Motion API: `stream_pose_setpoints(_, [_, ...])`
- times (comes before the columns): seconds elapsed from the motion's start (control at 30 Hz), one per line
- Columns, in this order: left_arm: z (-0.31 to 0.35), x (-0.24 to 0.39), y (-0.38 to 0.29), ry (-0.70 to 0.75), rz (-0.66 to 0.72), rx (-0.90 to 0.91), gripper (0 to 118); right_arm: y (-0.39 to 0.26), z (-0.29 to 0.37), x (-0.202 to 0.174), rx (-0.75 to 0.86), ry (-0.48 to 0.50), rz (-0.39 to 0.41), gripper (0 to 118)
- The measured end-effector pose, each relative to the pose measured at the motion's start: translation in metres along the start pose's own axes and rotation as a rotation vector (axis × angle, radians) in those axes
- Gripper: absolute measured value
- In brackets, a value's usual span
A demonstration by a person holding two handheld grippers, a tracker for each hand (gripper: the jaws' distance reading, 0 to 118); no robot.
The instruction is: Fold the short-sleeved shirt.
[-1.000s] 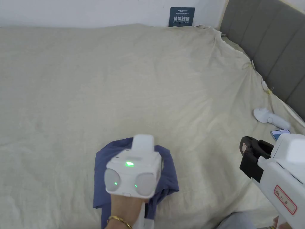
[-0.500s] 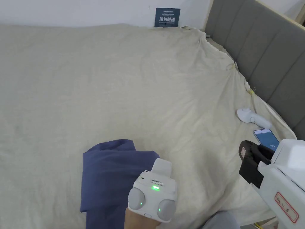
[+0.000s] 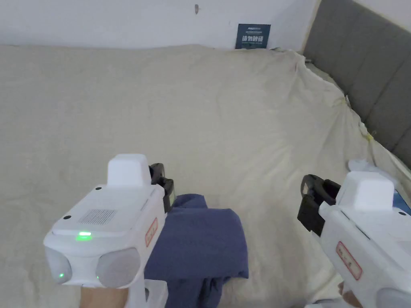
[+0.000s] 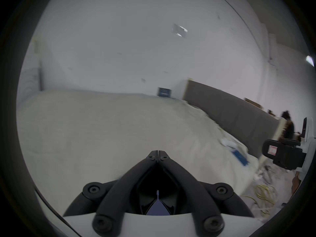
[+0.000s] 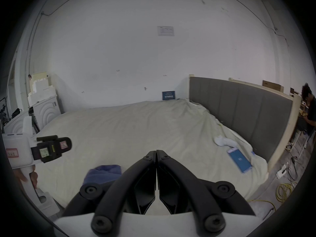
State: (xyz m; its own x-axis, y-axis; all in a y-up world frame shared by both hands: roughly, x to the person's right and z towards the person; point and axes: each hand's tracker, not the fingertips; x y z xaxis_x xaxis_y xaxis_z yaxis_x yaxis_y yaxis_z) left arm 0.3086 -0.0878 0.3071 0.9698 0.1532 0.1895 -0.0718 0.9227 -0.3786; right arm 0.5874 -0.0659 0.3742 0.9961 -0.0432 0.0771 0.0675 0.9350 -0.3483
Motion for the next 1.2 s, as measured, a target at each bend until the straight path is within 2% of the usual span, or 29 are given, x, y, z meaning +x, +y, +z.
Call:
stream_pose_setpoints(0.13, [0.022,-0.033,-0.013,0.093,-0.007,-0.011,0,-0.017,-0.038,-0.047,-0.008,0.125,0.012,0])
stream_pose_setpoints(0.23, [0.033,-0.048,-0.024,0.129,0.009,-0.034,0,-0.044,-0.068,-0.083,-0.05,0.154,0.075,0])
stream_pose_setpoints(0.33, [0.041,-0.058,-0.031,0.15,0.035,-0.046,0,-0.079,-0.095,-0.109,-0.151,0.154,0.1,0])
stream_pose_setpoints(0.57, [0.042,-0.072,-0.039,0.179,0.051,-0.068,0,-0.149,-0.136,-0.125,-0.397,0.112,0.083,0])
stream_pose_setpoints(0.6, [0.041,-0.073,-0.04,0.18,0.057,-0.073,0,-0.154,-0.137,-0.128,-0.402,0.111,0.072,0])
stream_pose_setpoints(0.7, [0.037,-0.074,-0.041,0.181,0.063,-0.083,0,-0.155,-0.135,-0.134,-0.36,0.095,0.118,0])
stream_pose_setpoints(0.8, [0.032,-0.074,-0.04,0.165,0.077,-0.091,0,-0.157,-0.136,-0.137,-0.359,0.087,0.129,0])
stream_pose_setpoints(0.83, [0.029,-0.075,-0.037,0.15,0.1,-0.102,5,-0.158,-0.136,-0.137,-0.355,0.086,0.124,0])
stream_pose_setpoints(0.87, [0.026,-0.077,-0.034,0.122,0.137,-0.12,21,-0.158,-0.135,-0.138,-0.351,0.086,0.122,0])
stream_pose_setpoints(0.9, [0.022,-0.081,-0.03,0.076,0.164,-0.135,44,-0.157,-0.135,-0.138,-0.349,0.087,0.123,0])
stream_pose_setpoints(0.97, [0.008,-0.092,-0.024,-0.039,0.266,-0.19,105,-0.156,-0.135,-0.138,-0.352,0.091,0.129,0])
stream_pose_setpoints(1.0, [0.0,-0.098,-0.021,-0.08,0.317,-0.229,118,-0.154,-0.136,-0.137,-0.357,0.095,0.127,0])
stream_pose_setpoints(1.13, [-0.036,-0.128,-0.024,-0.262,0.51,-0.391,118,-0.15,-0.137,-0.131,-0.375,0.115,0.087,0])
stream_pose_setpoints(1.2, [-0.056,-0.138,-0.035,-0.28,0.515,-0.483,118,-0.149,-0.137,-0.129,-0.38,0.125,0.075,0])
